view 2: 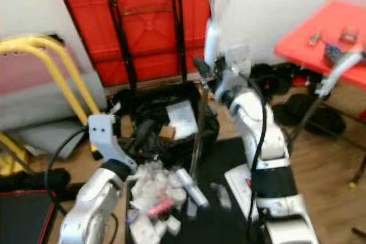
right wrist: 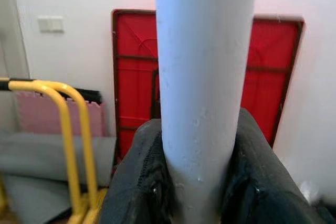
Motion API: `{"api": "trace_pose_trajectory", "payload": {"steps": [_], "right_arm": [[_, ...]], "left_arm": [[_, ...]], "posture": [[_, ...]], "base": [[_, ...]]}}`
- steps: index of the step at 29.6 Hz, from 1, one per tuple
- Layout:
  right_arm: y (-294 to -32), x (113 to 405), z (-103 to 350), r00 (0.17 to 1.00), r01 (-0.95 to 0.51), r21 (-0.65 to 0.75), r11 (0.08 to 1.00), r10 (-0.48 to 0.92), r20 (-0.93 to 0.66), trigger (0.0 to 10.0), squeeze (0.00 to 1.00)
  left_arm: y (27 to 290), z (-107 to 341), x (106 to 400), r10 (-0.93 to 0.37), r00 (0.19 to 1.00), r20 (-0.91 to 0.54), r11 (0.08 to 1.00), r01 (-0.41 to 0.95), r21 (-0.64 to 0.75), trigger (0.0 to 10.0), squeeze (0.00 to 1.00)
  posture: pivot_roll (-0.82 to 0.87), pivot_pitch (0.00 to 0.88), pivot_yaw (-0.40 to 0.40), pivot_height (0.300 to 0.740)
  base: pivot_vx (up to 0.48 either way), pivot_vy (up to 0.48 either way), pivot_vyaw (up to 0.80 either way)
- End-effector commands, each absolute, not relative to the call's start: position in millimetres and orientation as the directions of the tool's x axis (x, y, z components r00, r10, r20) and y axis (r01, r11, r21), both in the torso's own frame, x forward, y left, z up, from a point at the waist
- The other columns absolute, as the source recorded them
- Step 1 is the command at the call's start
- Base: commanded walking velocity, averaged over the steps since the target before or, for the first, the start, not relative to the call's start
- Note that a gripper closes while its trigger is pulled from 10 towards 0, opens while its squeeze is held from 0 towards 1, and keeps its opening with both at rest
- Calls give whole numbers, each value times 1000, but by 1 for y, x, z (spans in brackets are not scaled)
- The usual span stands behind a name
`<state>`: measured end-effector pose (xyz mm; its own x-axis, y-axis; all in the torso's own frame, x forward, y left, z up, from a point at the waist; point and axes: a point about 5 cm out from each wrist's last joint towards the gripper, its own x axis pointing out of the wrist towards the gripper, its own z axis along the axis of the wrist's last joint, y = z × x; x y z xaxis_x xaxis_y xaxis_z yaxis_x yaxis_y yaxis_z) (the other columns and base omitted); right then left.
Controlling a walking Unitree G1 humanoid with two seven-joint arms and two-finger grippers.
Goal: Sweep floor
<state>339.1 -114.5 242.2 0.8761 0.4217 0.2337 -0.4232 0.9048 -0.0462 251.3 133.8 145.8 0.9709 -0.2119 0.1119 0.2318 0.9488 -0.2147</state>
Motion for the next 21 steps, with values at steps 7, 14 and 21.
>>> {"api": "trace_pose_trajectory", "payload": {"steps": [7, 14, 21], "right_arm": [[-99, 328, 257, 807, -513, -58, 856, 505, 307, 10000, 0], [-97, 326, 253, 799, -538, -46, 842, 526, 290, 10000, 0], [-95, 324, 252, 794, -553, -21, 833, 534, 292, 10000, 0]], "left_arm": [[139, 142, 251, -169, 981, 91, 957, 185, -223, 10000, 0], [139, 141, 250, -166, 983, 79, 956, 180, -231, 10000, 0], [139, 140, 249, -184, 980, 73, 957, 196, -214, 10000, 0]], "posture": [[-78, 0, -40, 740], [-78, 0, -38, 740], [-77, 0, -35, 740]], "base": [[244, 0, 0], [0, 0, 0], [0, 0, 0]]}}
